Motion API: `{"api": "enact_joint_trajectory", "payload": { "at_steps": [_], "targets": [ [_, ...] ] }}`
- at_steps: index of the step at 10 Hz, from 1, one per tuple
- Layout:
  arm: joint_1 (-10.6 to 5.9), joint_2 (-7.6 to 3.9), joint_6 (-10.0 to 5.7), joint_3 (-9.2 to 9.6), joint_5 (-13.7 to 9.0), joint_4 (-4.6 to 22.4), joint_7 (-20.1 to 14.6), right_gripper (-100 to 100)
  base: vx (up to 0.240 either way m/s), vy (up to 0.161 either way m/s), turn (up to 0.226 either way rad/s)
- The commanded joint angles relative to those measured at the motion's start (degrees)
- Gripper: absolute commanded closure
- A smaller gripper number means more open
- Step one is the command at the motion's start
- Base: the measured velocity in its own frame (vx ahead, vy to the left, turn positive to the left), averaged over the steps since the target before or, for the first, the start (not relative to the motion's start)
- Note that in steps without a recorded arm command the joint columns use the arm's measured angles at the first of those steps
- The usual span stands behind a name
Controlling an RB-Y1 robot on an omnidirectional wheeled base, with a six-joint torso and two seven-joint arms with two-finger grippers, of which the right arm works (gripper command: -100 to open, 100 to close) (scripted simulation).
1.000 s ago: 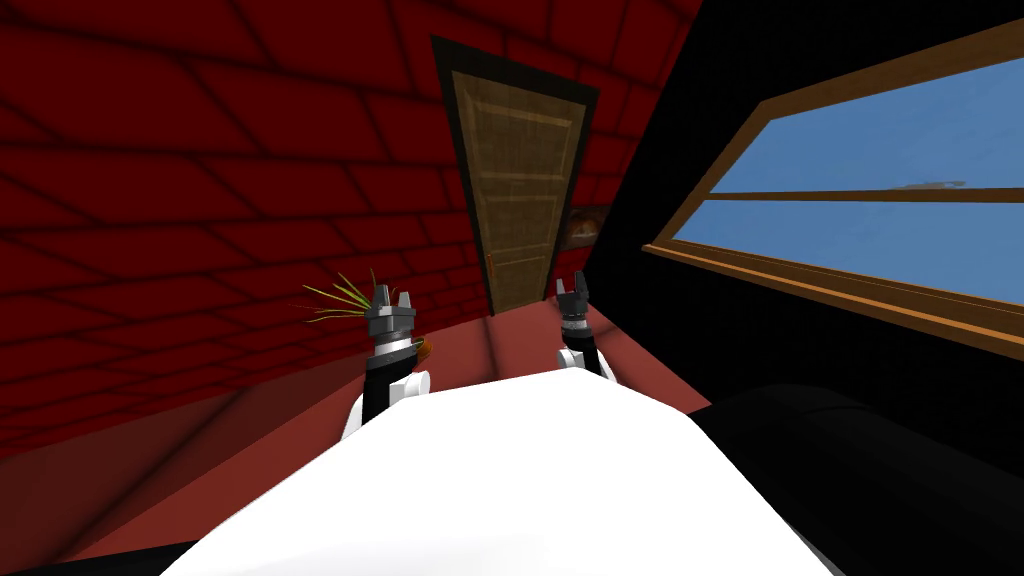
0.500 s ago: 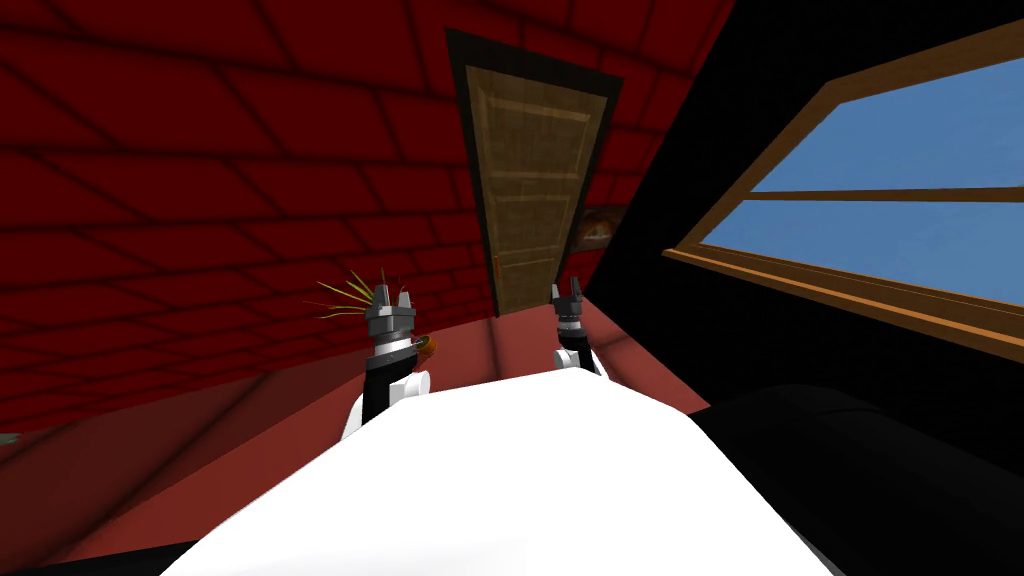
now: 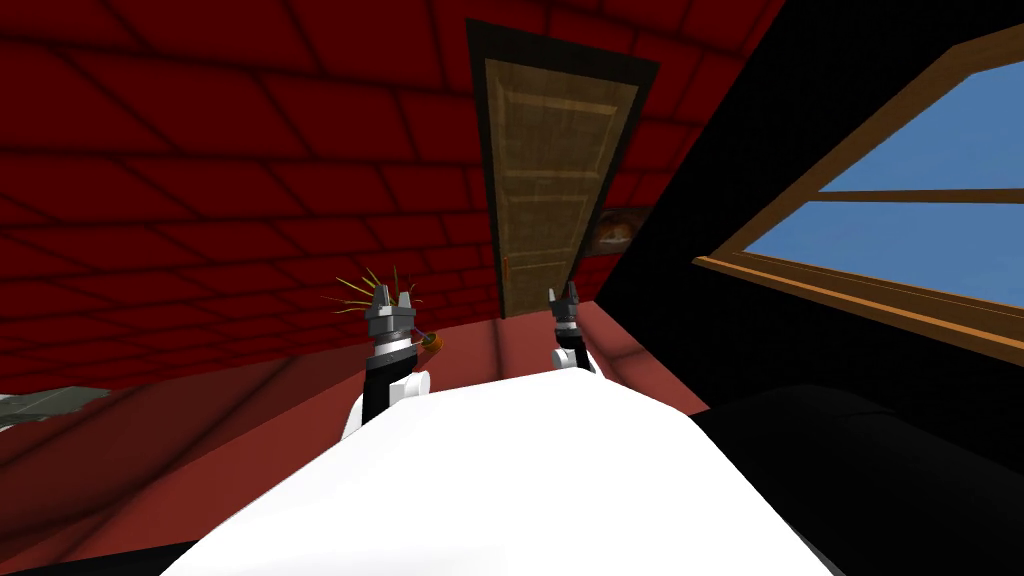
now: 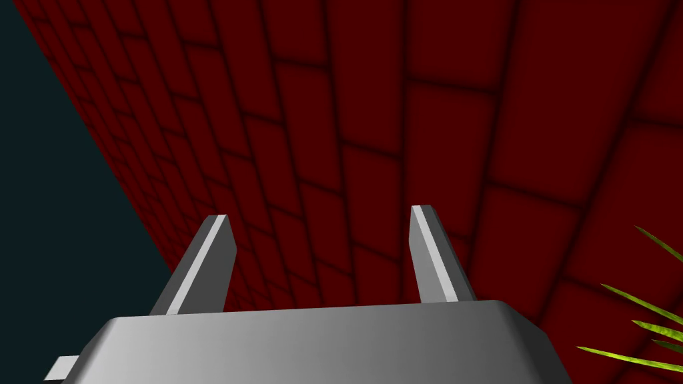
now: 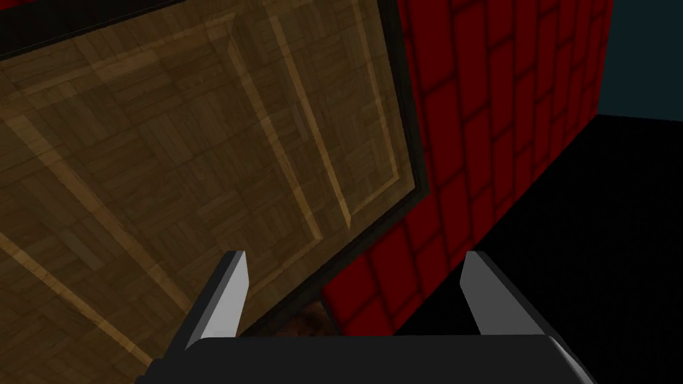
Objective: Pull the door open
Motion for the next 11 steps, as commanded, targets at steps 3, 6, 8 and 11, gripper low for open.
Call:
{"api": "enact_joint_trajectory", "payload": {
  "at_steps": [3, 6, 8, 11],
  "targets": [
    [-2.54, -0.76, -1.38, 0.04, -3.86, 6.79, -5.13, -100, 0.102, 0.002, 0.153],
    [-4.63, -1.35, -2.37, 0.1, -7.13, 12.38, -9.33, -100, 0.097, -0.005, 0.168],
    [-6.07, -1.7, -3.05, 0.14, -9.37, 16.14, -12.21, -100, 0.097, -0.014, 0.16],
    [-8.22, -2.2, -4.07, 0.2, -12.72, 21.94, -16.51, -100, 0.109, -0.017, 0.165]
  ]
}}
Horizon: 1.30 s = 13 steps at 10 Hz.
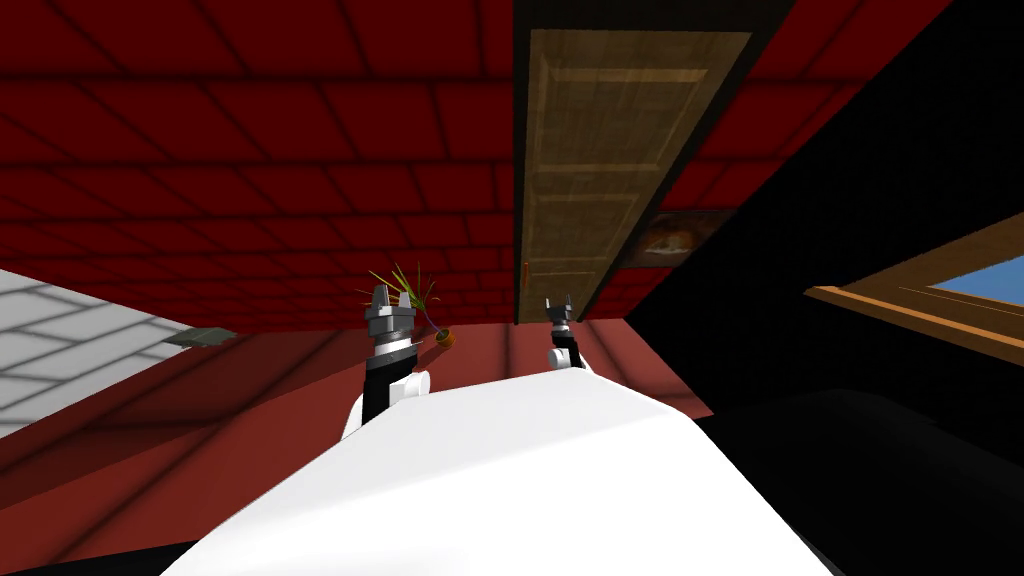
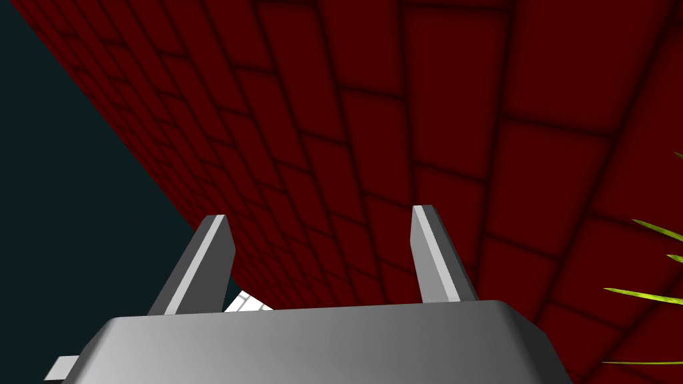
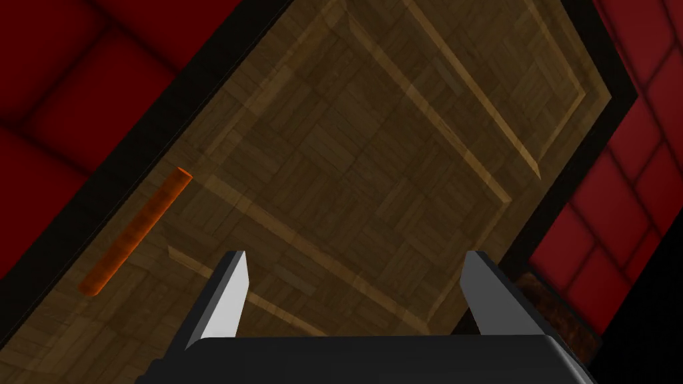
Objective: Pull the door open
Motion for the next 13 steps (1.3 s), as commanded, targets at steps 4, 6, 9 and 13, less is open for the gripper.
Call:
{"api": "enact_joint_trajectory", "payload": {
  "at_steps": [4, 6, 9, 13],
  "targets": [
    [-2.96, -0.88, -1.58, 0.12, -5.19, 8.33, -6.93, -100, 0.096, -0.018, 0.17],
    [-4.35, -1.14, -2.24, 0.16, -7.36, 12.1, -9.72, -100, 0.102, -0.038, 0.163],
    [-5.72, -1.4, -2.89, 0.2, -9.5, 15.97, -12.47, -100, 0.073, -0.018, 0.106],
    [-8.33, -1.84, -4.12, 0.28, -13.57, 22.92, -17.69, -100, 0.081, -0.032, 0.157]
  ]
}}
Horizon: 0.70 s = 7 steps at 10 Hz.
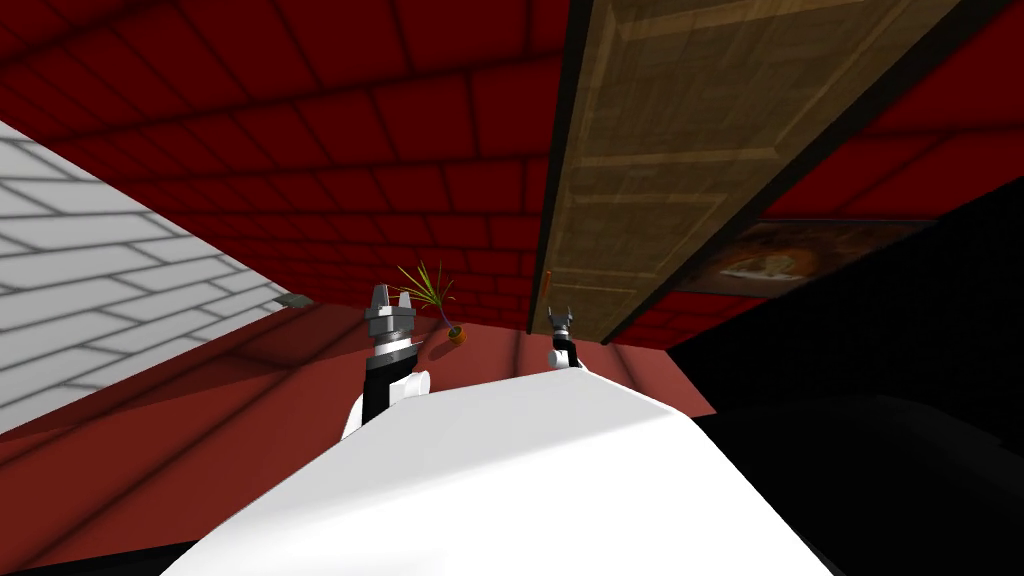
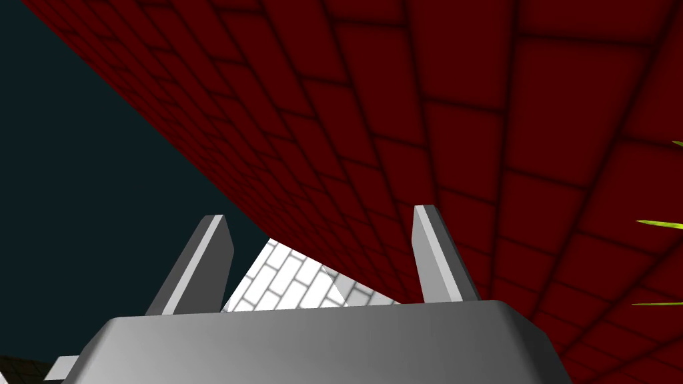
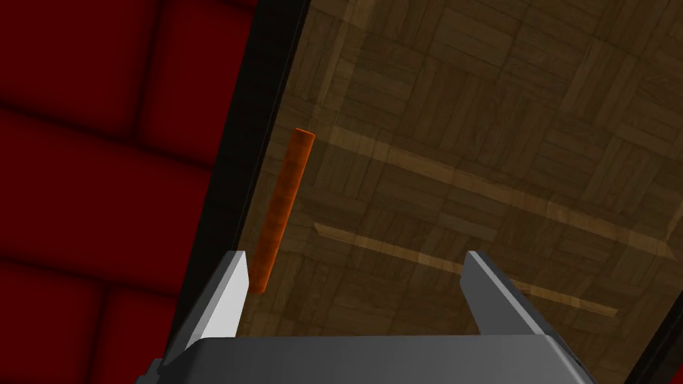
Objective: Pull the door open
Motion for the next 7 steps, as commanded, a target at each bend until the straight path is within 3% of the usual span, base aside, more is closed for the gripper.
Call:
{"api": "enact_joint_trajectory", "payload": {
  "at_steps": [1, 7],
  "targets": [
    [-0.58, 0.06, -0.34, 0.09, -1.53, 2.05, -1.88, -100, 0.093, -0.046, 0.144],
    [-3.89, -0.42, -1.91, 0.18, -6.71, 10.89, -8.53, -100, 0.084, -0.042, 0.129]
  ]
}}
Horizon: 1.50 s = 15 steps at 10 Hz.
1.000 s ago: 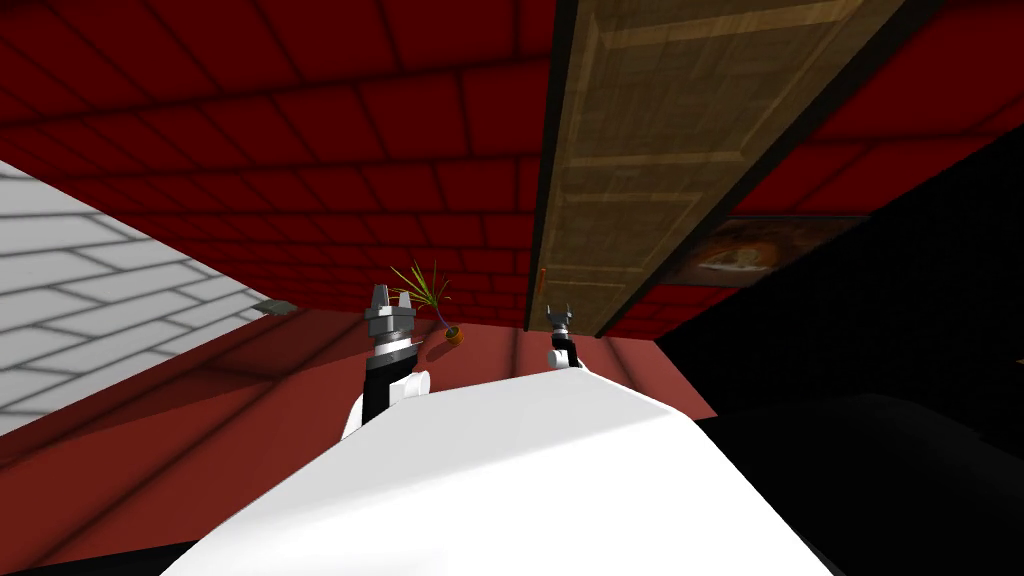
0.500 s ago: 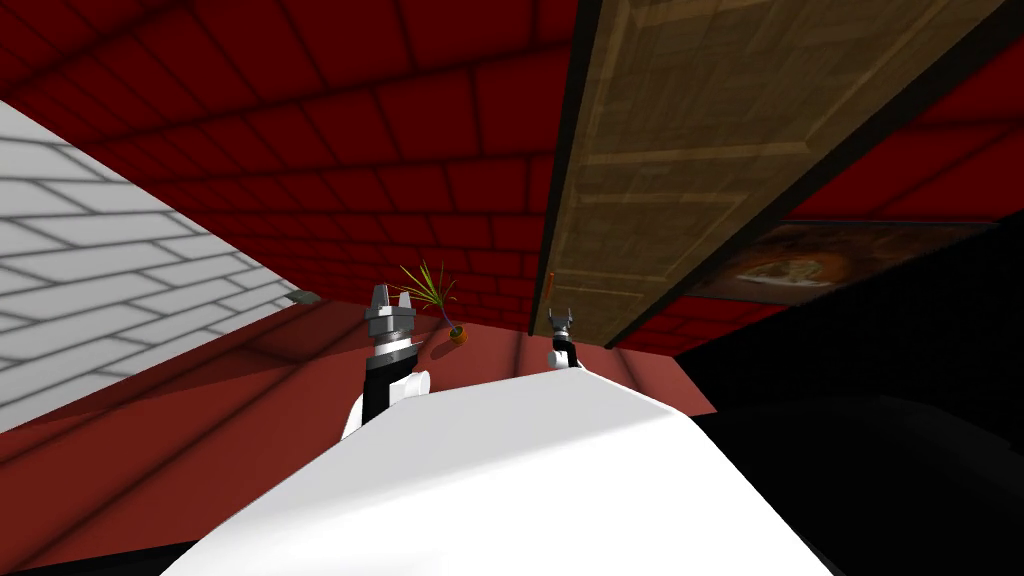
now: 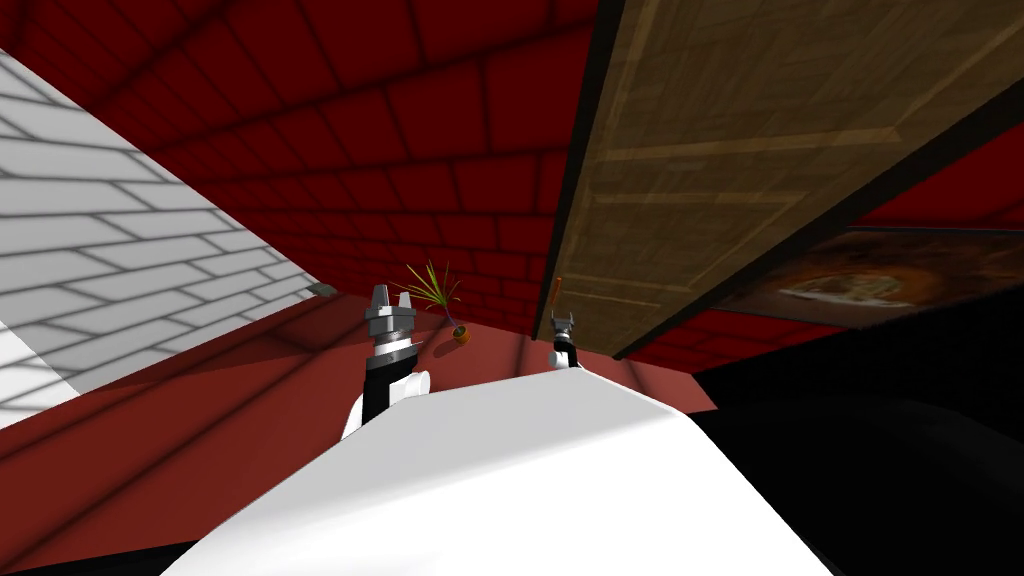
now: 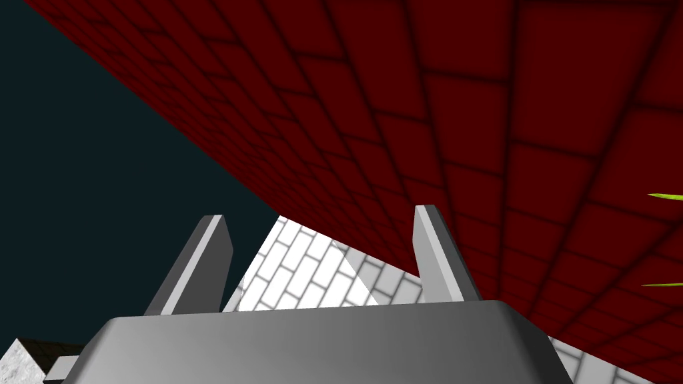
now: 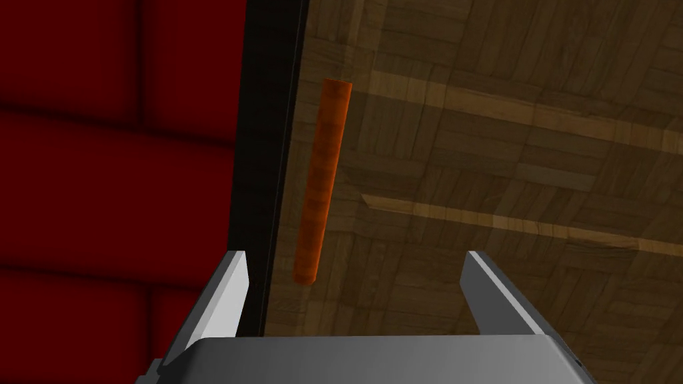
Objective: Pull the door open
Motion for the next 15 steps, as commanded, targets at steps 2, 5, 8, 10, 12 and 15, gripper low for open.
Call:
{"api": "enact_joint_trajectory", "payload": {
  "at_steps": [2, 5, 8, 10, 12, 15],
  "targets": [
    [-1.34, -0.23, -0.79, 0.07, -2.0, 3.67, -2.83, -100, 0.078, -0.048, 0.118],
    [-2.56, -0.39, -1.37, 0.1, -3.9, 6.91, -5.27, -100, 0.069, -0.039, 0.098],
    [-3.5, -0.5, -1.81, 0.13, -5.36, 9.41, -7.15, -100, 0.051, -0.033, 0.071],
    [-4.49, -0.61, -2.28, 0.16, -6.91, 12.06, -9.14, -100, 0.071, -0.047, 0.114],
    [-3.76, -1.82, -2.4, 0.29, -6.68, 11.87, -10.16, -100, 0.067, -0.016, 0.028],
    [-2.62, -4.05, -2.66, 0.54, -6.95, 12.33, -12.74, -100, 0.167, 0.001, 0.041]
  ]
}}
